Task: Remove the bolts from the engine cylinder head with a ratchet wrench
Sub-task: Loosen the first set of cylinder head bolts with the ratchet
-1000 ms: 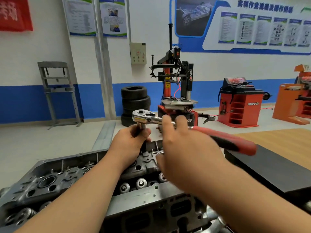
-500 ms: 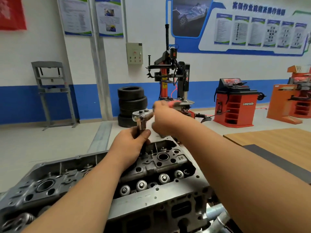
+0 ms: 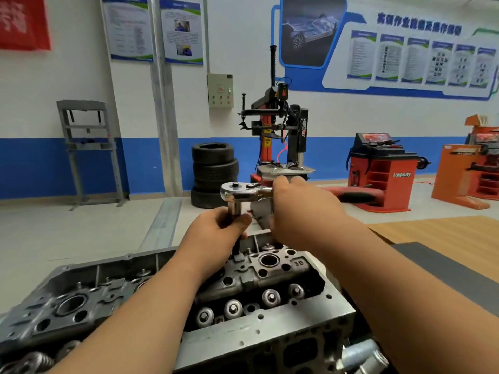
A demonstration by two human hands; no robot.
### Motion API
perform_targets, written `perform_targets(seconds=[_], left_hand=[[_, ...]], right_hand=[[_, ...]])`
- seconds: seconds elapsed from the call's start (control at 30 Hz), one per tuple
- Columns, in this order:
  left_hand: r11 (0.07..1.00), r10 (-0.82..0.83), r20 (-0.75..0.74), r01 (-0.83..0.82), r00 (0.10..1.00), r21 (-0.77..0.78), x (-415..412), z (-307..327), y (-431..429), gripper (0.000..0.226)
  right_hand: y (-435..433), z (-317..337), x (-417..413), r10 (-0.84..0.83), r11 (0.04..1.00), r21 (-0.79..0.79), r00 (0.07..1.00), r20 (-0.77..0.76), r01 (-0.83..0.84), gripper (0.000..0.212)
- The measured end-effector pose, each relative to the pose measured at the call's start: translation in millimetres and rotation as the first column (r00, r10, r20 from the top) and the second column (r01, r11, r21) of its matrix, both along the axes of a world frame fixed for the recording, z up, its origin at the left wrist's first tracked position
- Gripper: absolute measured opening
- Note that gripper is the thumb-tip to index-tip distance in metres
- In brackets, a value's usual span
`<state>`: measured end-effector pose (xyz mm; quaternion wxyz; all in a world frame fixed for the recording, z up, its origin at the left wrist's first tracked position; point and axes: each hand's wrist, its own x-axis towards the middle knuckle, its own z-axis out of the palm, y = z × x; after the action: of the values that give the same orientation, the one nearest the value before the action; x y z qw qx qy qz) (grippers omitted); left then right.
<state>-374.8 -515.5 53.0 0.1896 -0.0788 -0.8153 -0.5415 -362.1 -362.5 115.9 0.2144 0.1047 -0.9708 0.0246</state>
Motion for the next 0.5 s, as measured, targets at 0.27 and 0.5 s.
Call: perform_targets(seconds=[0.27, 0.5], left_hand=[[1.000, 0.000, -0.012, 0.001, 1.000, 0.023, 2.6, 0.5, -5.3, 0.015], [1.000, 0.004, -0.018, -0.004, 1.000, 0.005, -1.5, -1.0, -1.6, 0.020]], right_hand=[[-45.2, 7.2, -71.4, 0.380, 0.901, -0.317, 0.892, 0.244, -0.297, 0.075], [-2.2, -4.9, -10.3, -0.036, 0.996, 0.078, 0.998, -0.052, 0.040, 0.063]])
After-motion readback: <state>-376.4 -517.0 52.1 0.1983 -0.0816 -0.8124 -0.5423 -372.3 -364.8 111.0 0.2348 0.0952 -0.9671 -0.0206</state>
